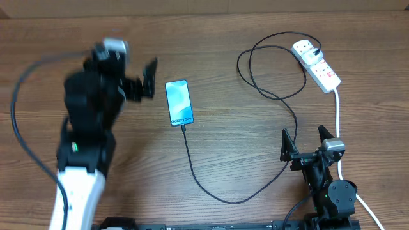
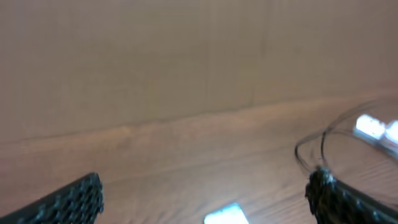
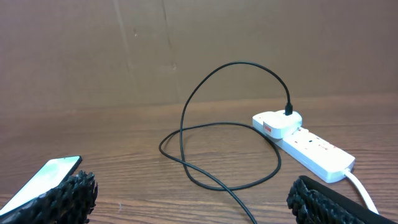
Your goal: Plug charger to phone and switch on socket
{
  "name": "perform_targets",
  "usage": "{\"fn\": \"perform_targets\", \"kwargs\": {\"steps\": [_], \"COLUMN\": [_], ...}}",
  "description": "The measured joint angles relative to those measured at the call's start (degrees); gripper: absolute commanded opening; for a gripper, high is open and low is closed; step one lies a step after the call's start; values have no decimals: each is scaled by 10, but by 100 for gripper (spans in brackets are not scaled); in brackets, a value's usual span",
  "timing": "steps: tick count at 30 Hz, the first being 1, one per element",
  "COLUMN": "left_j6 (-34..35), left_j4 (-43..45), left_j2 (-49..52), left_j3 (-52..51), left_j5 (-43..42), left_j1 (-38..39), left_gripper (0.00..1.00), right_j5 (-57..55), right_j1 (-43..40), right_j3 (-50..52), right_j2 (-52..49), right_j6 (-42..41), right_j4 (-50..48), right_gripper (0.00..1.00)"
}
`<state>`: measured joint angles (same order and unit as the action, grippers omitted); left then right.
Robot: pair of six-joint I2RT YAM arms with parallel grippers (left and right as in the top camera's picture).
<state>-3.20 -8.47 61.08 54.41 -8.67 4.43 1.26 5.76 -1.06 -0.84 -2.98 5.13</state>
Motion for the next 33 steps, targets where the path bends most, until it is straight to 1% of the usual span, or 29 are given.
{"fn": "perform_targets", "kwargs": {"steps": [5,7,13,17,24,28,33], "left_j6": [-69,-90,-117,-118,-118,-118,-118], "left_j4": [103,127,141,143,143,139,90], "left_j2": [-130,-186,-330,-411,-521,-565,-600], "left_j3": [-164,-223,-353,-410,-493,-525,-535], "left_j5": [-12,-12,0,14,30,39,51], "left_j1": [0,0,0,0,0,0,-4], "left_gripper": [100,100,100,100,100,100,100], "right_j5": [0,0,0,0,0,0,0], "right_j1": [0,0,0,0,0,0,0], "right_j3": [0,0,0,0,0,0,0], "right_j2": [0,0,0,0,0,0,0], "right_j6": [0,0,0,0,0,0,0], "right_j4": [0,0,0,0,1,0,0], "right_gripper": [100,100,100,100,100,100,100]}}
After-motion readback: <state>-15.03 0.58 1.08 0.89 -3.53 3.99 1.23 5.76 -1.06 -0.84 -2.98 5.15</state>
